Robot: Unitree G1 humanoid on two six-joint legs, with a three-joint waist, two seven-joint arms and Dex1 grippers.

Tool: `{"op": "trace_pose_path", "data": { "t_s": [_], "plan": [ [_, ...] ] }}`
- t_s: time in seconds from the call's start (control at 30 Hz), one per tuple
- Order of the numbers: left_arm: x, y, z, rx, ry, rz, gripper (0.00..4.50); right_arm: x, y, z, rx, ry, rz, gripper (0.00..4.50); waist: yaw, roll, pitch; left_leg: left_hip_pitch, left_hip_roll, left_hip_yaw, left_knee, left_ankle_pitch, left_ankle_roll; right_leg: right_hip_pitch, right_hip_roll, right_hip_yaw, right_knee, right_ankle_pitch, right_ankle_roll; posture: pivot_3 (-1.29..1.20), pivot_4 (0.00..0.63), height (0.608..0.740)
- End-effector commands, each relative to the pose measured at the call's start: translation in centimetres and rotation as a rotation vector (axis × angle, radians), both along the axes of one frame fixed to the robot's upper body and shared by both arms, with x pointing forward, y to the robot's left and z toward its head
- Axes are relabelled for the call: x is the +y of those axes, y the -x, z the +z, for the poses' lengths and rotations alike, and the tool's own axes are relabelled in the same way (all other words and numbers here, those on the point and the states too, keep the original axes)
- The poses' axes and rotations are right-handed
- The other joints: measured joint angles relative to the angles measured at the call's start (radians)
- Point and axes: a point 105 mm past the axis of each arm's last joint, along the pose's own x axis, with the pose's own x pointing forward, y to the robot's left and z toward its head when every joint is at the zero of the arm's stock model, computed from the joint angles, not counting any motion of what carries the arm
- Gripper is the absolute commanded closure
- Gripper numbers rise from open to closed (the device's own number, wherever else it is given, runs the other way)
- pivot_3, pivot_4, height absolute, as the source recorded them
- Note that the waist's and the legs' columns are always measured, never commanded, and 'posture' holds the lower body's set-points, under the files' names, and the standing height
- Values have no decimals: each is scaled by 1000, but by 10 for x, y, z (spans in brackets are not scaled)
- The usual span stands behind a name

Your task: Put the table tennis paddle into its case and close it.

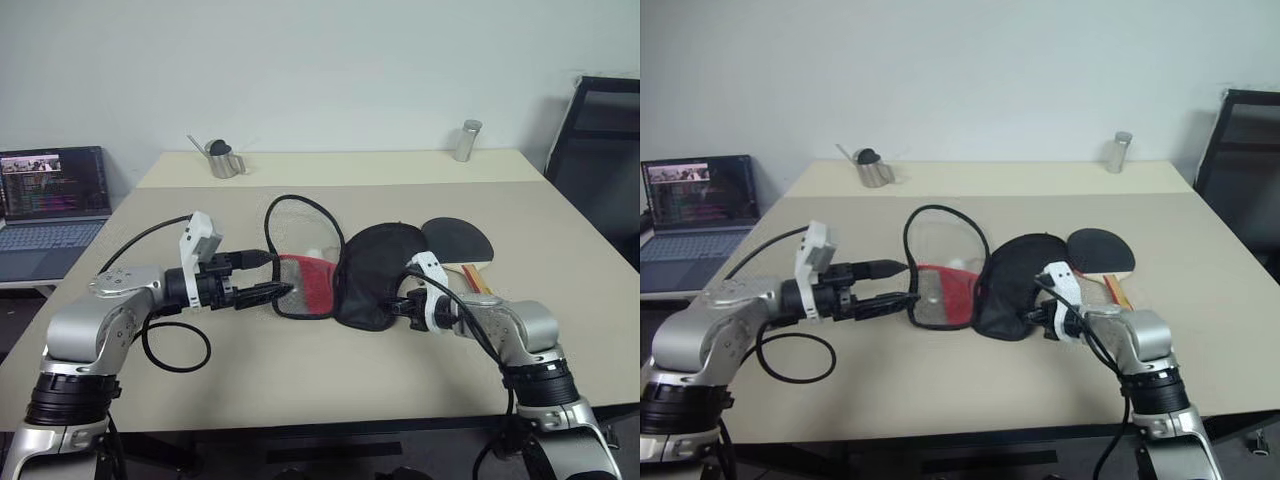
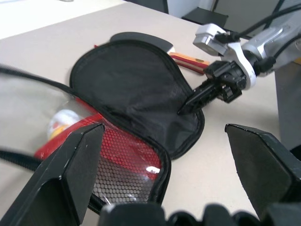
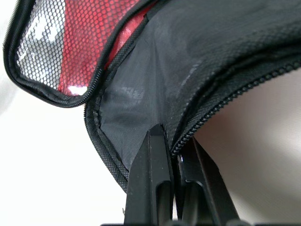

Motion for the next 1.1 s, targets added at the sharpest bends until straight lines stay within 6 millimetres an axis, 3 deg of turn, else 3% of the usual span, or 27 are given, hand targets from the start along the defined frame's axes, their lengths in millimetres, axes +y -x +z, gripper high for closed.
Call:
{"op": "trace_pose_path", "data": {
  "t_s": [0.03,0.27,1.1],
  "plan": [
    [-3,4,9,-41,-15,-24,0,-6,-3,12,-49,29,34,4485,0,0,0,0,0,0,0,0,0,0,0,0,0,0,0,0,150,740],
    [-5,6,6,-29,-25,-35,0,-15,-18,13,-88,121,82,4485,-1,0,0,0,0,1,0,0,0,0,0,0,0,0,0,0,150,740],
    [-6,6,4,-31,-30,-29,0,-12,-46,16,-151,195,145,4485,-1,0,0,0,0,2,1,0,0,0,0,1,0,0,0,0,150,740]
  ]
}}
